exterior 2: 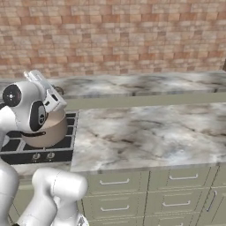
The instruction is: Open the cabinet and move the ladle to the pot. Then close the cabinet.
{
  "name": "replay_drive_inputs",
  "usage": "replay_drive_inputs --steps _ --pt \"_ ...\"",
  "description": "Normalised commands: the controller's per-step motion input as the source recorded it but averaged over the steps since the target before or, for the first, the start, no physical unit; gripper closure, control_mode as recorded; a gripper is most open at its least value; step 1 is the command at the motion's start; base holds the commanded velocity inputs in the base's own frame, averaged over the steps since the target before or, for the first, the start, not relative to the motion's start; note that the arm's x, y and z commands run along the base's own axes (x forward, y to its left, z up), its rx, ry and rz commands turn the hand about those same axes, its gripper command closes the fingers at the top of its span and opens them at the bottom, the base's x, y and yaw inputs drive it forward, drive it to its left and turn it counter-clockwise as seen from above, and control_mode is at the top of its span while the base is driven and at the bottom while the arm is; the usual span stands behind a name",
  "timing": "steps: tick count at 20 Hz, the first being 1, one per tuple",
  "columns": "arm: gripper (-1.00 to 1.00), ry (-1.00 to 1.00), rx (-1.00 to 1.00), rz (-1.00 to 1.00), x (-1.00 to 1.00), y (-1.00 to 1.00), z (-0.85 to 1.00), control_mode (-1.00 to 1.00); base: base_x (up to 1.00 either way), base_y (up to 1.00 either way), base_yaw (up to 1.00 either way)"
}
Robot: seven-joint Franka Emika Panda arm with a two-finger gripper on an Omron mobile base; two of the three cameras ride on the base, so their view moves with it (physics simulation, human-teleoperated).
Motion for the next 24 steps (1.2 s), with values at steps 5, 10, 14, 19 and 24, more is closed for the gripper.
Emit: replay_drive_inputs --steps 5,10,14,19,24 --pt "1.0 0.0 0.0 0.0 0.04 0.01 -0.17 -1.0 0.0 0.0 0.0" --pt "1.0 0.0 -0.02 0.0 0.0 0.04 -0.25 -1.0 0.0 0.0 0.0" --pt "1.0 0.0 -0.03 0.0 0.0 0.06 -0.17 -1.0 0.0 0.0 0.0" --pt "1.0 0.0 -0.03 0.0 0.12 0.14 -0.11 -1.0 0.0 0.0 0.0" --pt "1.0 0.0 -0.02 0.0 0.27 0.19 -0.08 -1.0 0.0 0.0 0.0"
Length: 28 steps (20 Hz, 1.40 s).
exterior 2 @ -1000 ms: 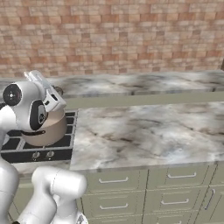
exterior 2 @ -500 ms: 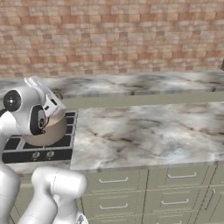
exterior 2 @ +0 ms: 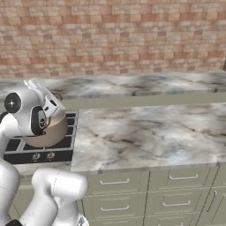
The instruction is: Open the cabinet and move the ladle to the pot. Then close the cabinet.
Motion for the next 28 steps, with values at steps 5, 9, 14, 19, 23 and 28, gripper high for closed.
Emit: replay_drive_inputs --steps 5,9,14,19,23,28 --pt "1.0 0.06 0.0 -0.02 0.0 -0.04 0.24 -1.0 0.0 0.0 0.0" --pt "1.0 0.08 0.0 -0.01 0.27 0.02 0.01 -1.0 0.0 0.0 0.0" --pt "1.0 0.02 -0.04 0.0 0.42 0.17 0.0 -1.0 0.0 0.0 0.0" --pt "1.0 -0.05 -0.06 0.0 0.44 0.22 -0.14 -1.0 0.0 0.0 0.0" --pt "1.0 0.0 0.0 0.0 0.25 0.11 -0.28 -1.0 0.0 0.0 0.0" --pt "1.0 0.0 0.0 0.0 0.18 0.1 -0.33 -1.0 0.0 0.0 0.0"
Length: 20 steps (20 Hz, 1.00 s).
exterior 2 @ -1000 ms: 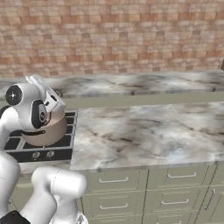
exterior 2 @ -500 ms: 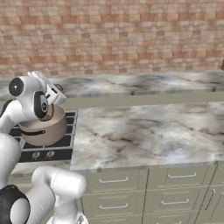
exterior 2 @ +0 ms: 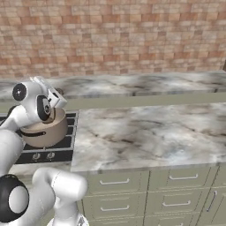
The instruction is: Open the cabinet and move the ladle to the pot. Then close the cabinet.
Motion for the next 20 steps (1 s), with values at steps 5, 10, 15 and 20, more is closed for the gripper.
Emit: replay_drive_inputs --steps 5,10,15,20 --pt "1.0 0.0 0.0 0.0 0.24 0.13 -0.26 -1.0 0.0 0.0 0.0" --pt "1.0 0.0 0.0 0.0 0.31 0.15 -0.22 -1.0 0.0 0.0 0.0" --pt "1.0 0.07 0.0 0.0 0.21 0.1 -0.31 -1.0 0.0 0.0 0.0" --pt "1.0 0.14 0.0 0.0 0.18 0.09 -0.27 -1.0 0.0 0.0 0.0"
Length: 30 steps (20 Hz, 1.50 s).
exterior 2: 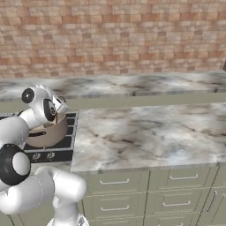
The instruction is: Open the cabinet and move the ladle to the pot. Then close the cabinet.
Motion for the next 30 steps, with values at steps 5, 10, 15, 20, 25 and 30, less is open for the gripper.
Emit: replay_drive_inputs --steps 5,10,15,20,25,30 --pt "1.0 0.07 0.0 0.0 0.22 0.11 -0.13 -1.0 0.0 0.0 0.0" --pt "-1.0 0.03 0.0 -0.01 0.12 0.17 -0.18 -1.0 0.0 0.0 0.0" --pt "-1.0 0.0 0.0 -0.01 0.0 0.01 -0.12 -1.0 0.0 0.0 0.0" --pt "-1.0 0.0 0.0 0.0 -0.02 0.0 -0.01 -1.0 0.0 0.0 0.0" --pt "-1.0 0.01 0.0 -0.01 -0.17 0.06 0.34 -1.0 0.0 0.0 0.0" --pt "-1.0 0.15 0.01 0.0 -0.4 0.0 0.8 -1.0 0.0 0.0 0.0"
